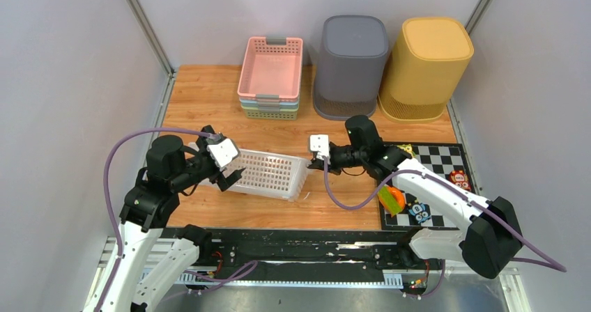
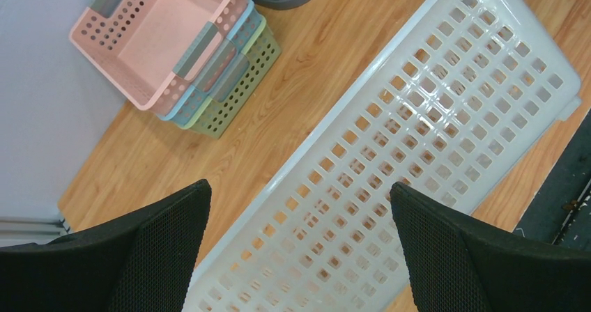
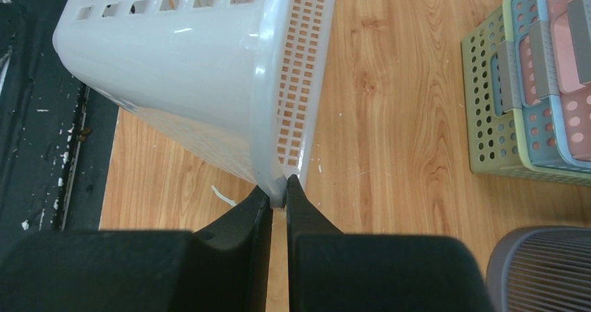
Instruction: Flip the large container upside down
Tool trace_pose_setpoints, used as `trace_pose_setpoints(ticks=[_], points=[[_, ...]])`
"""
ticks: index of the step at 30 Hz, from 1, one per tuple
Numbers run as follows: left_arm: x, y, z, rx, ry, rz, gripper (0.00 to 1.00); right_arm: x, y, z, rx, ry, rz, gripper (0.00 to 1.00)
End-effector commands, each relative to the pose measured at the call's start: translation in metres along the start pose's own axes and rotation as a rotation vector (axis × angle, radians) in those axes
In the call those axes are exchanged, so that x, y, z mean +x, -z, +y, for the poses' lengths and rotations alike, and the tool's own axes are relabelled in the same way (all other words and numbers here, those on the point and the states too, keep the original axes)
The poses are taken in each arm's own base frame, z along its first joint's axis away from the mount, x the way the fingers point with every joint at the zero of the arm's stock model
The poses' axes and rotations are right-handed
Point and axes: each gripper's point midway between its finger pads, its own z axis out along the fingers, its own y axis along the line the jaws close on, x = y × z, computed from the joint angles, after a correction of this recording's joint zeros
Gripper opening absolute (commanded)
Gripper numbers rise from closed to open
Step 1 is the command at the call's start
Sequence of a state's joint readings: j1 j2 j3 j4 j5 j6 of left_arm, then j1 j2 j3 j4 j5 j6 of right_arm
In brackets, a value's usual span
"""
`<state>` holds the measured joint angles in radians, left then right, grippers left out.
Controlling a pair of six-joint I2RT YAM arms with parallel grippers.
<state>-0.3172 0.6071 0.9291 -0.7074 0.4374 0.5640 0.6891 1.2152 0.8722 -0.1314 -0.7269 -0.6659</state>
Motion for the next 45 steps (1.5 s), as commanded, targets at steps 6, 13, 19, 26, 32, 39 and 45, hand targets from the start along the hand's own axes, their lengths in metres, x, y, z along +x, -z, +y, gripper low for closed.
trace_pose_setpoints(ticks=[6,13,19,26,32,39,45], points=[[-0.017,0.005,0.010,-0.032,0.005,-0.033,1.00,-0.004,0.008,0.021,-0.125,-0.219,-0.045,0.02],[-0.020,0.003,0.011,-0.025,0.017,-0.036,1.00,-0.006,0.015,0.018,-0.155,-0.296,-0.069,0.02],[-0.014,0.002,0.008,-0.026,0.023,-0.035,1.00,-0.010,0.018,0.013,-0.179,-0.368,-0.092,0.02],[-0.009,-0.002,0.006,-0.019,0.031,-0.028,1.00,-0.010,0.020,0.012,-0.212,-0.431,-0.115,0.02],[-0.007,-0.004,0.006,-0.014,0.035,-0.023,1.00,-0.006,0.020,0.007,-0.216,-0.484,-0.117,0.02],[-0.005,-0.006,0.005,-0.010,0.039,-0.020,1.00,0.002,0.020,0.000,-0.195,-0.525,-0.100,0.02],[-0.004,-0.007,0.005,-0.010,0.040,-0.017,1.00,0.010,0.018,-0.007,-0.177,-0.573,-0.079,0.02]])
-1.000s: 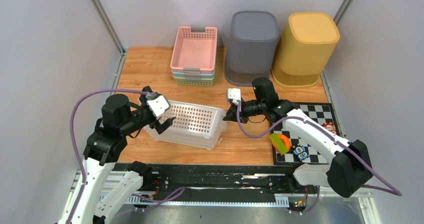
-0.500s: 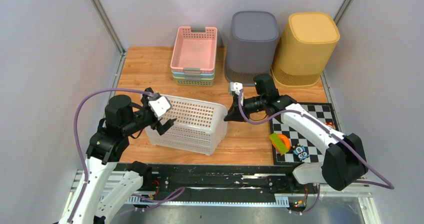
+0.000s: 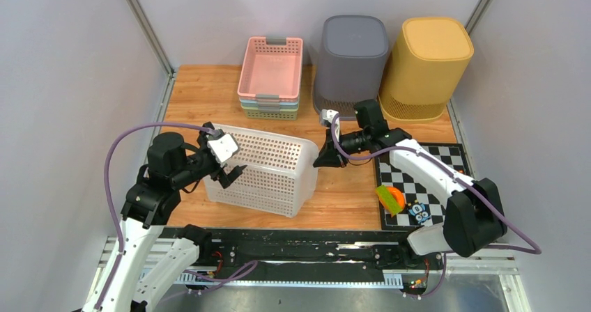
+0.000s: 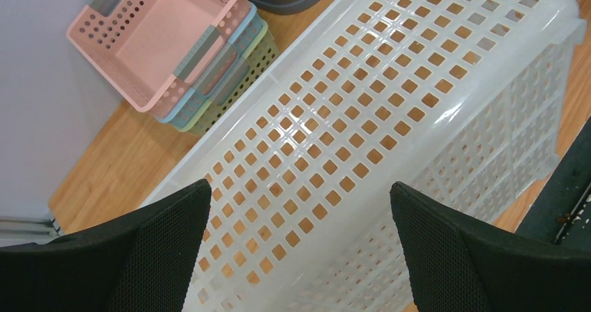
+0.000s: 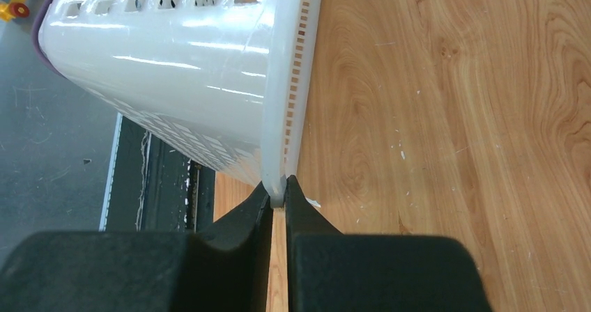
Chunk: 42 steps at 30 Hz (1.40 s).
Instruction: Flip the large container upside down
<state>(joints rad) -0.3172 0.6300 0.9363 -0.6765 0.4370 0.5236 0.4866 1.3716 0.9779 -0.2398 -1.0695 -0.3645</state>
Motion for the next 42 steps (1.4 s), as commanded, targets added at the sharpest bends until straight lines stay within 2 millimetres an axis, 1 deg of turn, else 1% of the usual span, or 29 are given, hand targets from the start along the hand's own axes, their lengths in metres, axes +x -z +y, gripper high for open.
trace_pose_setpoints(ticks=[1,7,15,32,42], points=[[0.001,-0.002,0.001,-0.002,0.005,-0.005,1.00,0.001,0.003,-0.002,-0.013,-0.080,0.003,0.02],[0.002,-0.003,0.000,0.000,0.008,-0.002,1.00,0.002,0.002,-0.009,-0.007,-0.136,0.005,0.02],[0.003,-0.004,0.000,0.001,0.007,-0.001,1.00,0.005,0.002,-0.022,0.003,-0.235,0.007,0.02],[0.006,-0.006,-0.001,0.006,0.010,0.003,1.00,0.003,0.002,-0.033,-0.011,-0.390,0.004,0.02],[0.006,-0.006,-0.001,0.007,0.009,0.004,1.00,0.006,-0.002,-0.040,-0.020,-0.488,0.029,0.02]])
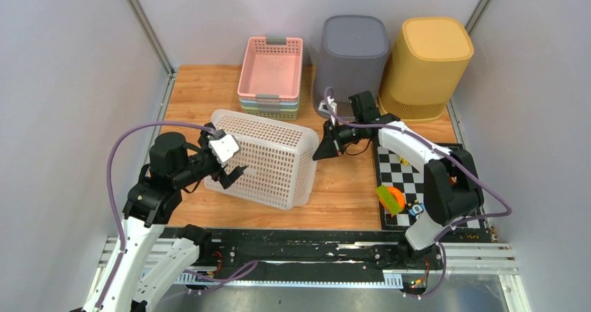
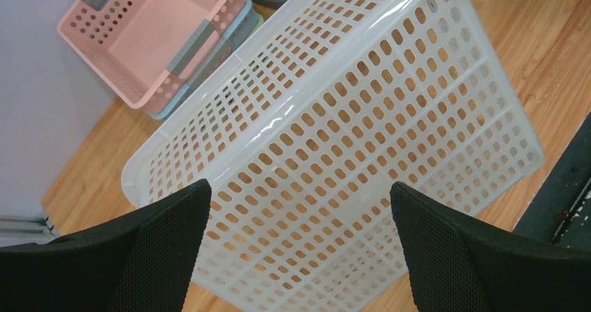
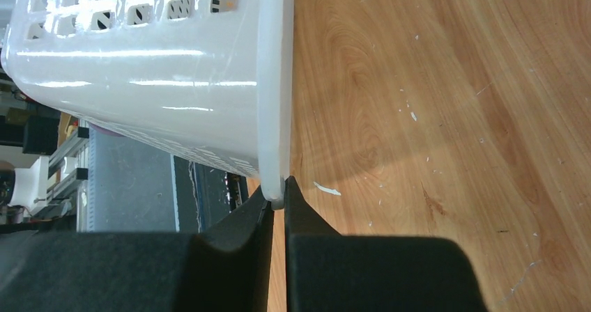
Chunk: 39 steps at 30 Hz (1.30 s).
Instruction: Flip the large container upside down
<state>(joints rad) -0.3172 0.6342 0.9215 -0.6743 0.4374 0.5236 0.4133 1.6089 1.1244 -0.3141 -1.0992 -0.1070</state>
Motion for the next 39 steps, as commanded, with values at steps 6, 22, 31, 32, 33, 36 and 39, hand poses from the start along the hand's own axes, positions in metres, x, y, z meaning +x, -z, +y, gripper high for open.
trace_pose_setpoints(ticks=[6,22,31,32,33,36,39], points=[[0.001,-0.003,0.001,-0.002,0.001,-0.009,1.00,-0.005,-0.004,-0.005,-0.039,-0.150,0.011,0.02],[0.002,-0.004,0.000,0.002,0.000,-0.008,1.00,0.014,-0.017,-0.037,0.012,-0.318,0.035,0.02],[0.002,-0.005,0.001,0.002,0.002,-0.004,1.00,0.026,-0.014,-0.065,0.060,-0.416,0.000,0.02],[0.003,-0.005,0.001,0.002,0.003,-0.004,1.00,0.028,-0.014,-0.068,0.063,-0.426,-0.001,0.02],[0.002,-0.005,0.001,0.002,0.002,-0.005,1.00,0.029,-0.015,-0.070,0.065,-0.433,0.000,0.02],[0.003,-0.005,0.001,0.002,0.002,-0.003,1.00,0.034,-0.017,-0.074,0.062,-0.451,0.006,0.02],[0.003,-0.005,0.001,0.002,0.003,-0.003,1.00,0.039,-0.019,-0.078,0.065,-0.464,0.014,0.02]])
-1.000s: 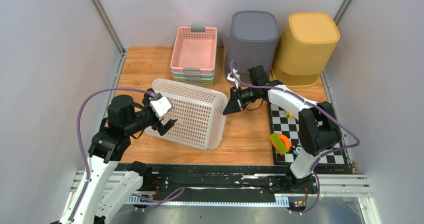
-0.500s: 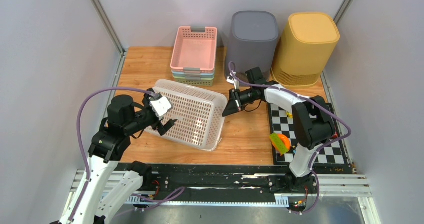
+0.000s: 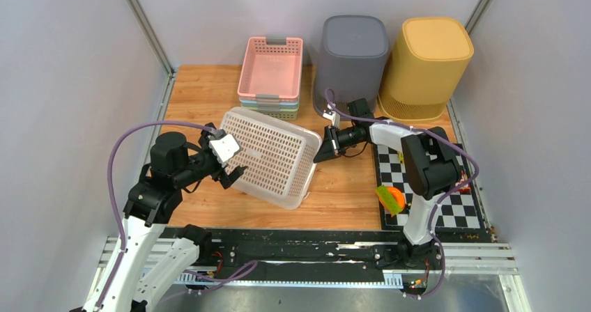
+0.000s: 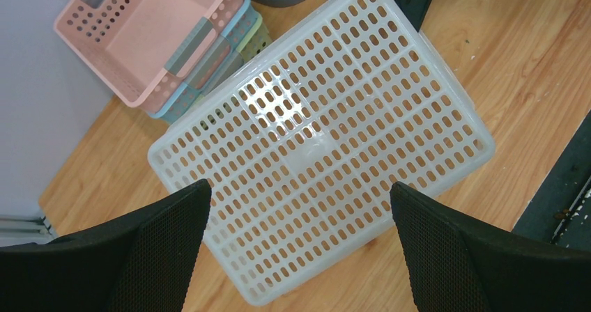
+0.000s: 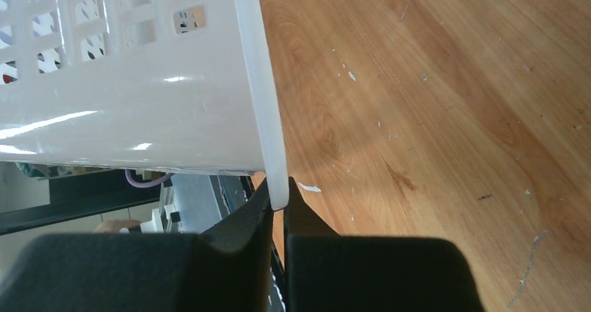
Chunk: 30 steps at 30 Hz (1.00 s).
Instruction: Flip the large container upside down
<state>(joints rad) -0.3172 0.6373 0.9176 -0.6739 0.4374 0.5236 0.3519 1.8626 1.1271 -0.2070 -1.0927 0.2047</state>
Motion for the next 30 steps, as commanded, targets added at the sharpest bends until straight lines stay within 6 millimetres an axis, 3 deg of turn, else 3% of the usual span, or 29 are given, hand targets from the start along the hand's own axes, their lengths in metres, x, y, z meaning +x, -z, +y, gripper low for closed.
trace_pose_setpoints(ticks=[1,12,30], points=[[0.001,-0.004,0.002,-0.001,-0.001,-0.009,1.00,0.000,-0.002,-0.016,0.019,-0.008,-0.012,0.02],[0.001,-0.004,0.002,-0.004,-0.001,-0.008,1.00,0.010,-0.009,-0.035,0.042,-0.056,0.013,0.08],[0.001,-0.003,0.002,-0.004,-0.005,-0.007,1.00,0.014,-0.012,-0.047,0.059,-0.080,0.023,0.18]])
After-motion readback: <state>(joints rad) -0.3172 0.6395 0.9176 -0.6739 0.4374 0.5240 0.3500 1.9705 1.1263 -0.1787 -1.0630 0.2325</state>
